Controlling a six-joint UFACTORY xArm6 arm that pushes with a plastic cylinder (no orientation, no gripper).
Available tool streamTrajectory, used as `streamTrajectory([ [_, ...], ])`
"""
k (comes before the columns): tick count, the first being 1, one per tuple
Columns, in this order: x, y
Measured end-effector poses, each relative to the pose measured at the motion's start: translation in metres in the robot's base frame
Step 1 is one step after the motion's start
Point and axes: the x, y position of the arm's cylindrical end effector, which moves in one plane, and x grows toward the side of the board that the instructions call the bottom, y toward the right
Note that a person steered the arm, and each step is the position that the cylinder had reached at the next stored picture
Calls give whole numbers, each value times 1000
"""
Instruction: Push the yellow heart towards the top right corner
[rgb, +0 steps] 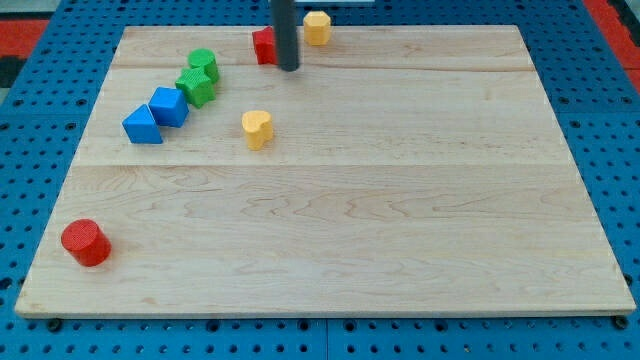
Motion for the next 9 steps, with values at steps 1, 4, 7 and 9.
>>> streamTrajectory([
  [1,60,30],
  [4,165,-15],
  [7,143,-60],
  [9,89,-38],
])
